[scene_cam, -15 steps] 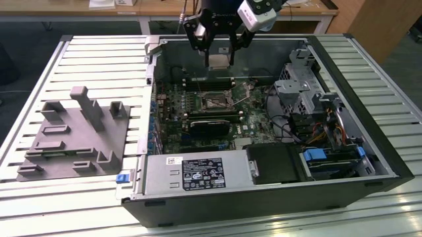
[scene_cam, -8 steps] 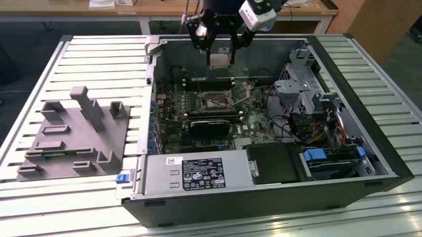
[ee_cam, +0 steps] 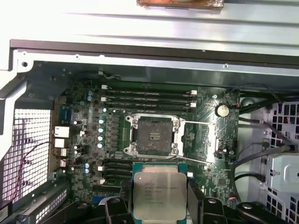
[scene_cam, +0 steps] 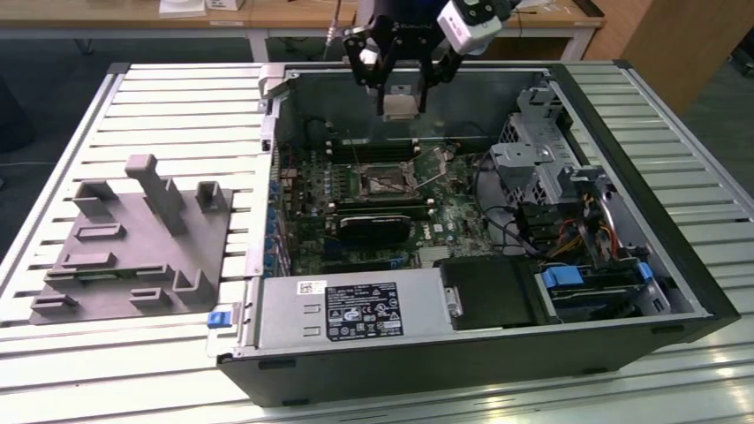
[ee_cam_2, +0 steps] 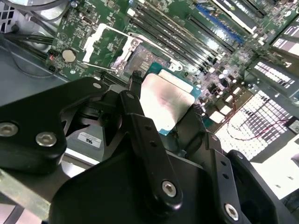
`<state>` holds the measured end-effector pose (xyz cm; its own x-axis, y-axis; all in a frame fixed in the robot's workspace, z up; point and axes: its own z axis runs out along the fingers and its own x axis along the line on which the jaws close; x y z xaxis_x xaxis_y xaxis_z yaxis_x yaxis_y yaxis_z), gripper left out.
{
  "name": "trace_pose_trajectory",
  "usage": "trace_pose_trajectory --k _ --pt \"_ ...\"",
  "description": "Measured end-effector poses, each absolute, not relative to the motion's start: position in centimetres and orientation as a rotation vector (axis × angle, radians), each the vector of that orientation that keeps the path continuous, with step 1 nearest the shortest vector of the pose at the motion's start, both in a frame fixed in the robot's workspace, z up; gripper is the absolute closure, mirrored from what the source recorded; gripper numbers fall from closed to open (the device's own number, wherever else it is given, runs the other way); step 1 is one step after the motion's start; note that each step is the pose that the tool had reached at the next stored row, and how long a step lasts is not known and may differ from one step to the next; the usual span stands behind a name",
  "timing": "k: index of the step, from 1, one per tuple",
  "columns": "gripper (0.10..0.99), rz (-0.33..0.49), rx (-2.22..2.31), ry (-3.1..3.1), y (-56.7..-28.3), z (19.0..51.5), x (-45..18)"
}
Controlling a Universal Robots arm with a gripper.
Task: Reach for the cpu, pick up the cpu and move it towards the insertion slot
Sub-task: 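Pick up the cpu and move it towards the insertion slot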
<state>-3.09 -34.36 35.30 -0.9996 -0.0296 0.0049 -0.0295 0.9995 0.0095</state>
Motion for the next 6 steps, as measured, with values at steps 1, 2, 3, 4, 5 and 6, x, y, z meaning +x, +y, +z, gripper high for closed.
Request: trace_pose_trajectory --k 1,2,3,4,5,6 --pt "0.541 -0.015 0.046 -3.136 -34.33 35.29 -3.05" --pt "0.541 -0.015 0.046 -3.136 -34.33 35.29 -3.05" --pt "0.541 -0.015 0.046 -3.136 -34.33 35.29 -3.03" --pt "0.541 -0.015 0.046 -3.136 -34.33 35.29 -3.02" --pt "0.541 -0.015 0.046 -3.136 -34.33 35.29 -3.02" --pt "0.541 -0.015 0.046 -3.136 -34.33 35.29 -3.02"
